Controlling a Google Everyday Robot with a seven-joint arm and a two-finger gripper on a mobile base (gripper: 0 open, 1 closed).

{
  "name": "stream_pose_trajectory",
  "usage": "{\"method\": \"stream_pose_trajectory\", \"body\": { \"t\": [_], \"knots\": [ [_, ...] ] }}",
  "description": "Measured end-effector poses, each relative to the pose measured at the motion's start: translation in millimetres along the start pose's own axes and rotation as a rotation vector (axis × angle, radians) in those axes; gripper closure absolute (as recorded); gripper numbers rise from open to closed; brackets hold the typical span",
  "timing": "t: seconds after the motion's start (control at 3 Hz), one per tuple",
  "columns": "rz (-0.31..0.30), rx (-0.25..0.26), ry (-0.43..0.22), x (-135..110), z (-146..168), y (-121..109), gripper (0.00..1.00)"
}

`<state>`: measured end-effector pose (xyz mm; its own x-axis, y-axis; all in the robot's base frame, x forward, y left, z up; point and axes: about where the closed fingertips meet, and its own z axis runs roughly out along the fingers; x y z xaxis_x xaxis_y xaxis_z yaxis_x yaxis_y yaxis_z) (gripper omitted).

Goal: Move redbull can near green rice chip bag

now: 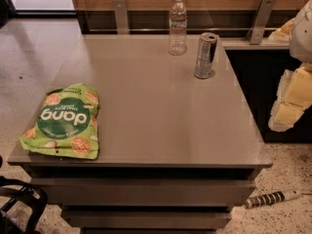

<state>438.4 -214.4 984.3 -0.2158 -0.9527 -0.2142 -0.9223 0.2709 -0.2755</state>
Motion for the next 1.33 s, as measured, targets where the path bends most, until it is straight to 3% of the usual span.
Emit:
{"method": "stream_pose_trajectory", "body": {
  "t": [0.33,0.67,1.0,1.33],
  "knots": [
    [0.000,0.000,0.000,0.0,0.0,0.0,0.00],
    [0.046,0.017,-0.063,4.4,6.9,-22.1,0.00],
    [0.106,0.054,-0.171,15.2,16.5,-56.2,0.00],
    [0.151,0.110,-0.320,26.8,25.6,-92.4,0.00]
  ]
}}
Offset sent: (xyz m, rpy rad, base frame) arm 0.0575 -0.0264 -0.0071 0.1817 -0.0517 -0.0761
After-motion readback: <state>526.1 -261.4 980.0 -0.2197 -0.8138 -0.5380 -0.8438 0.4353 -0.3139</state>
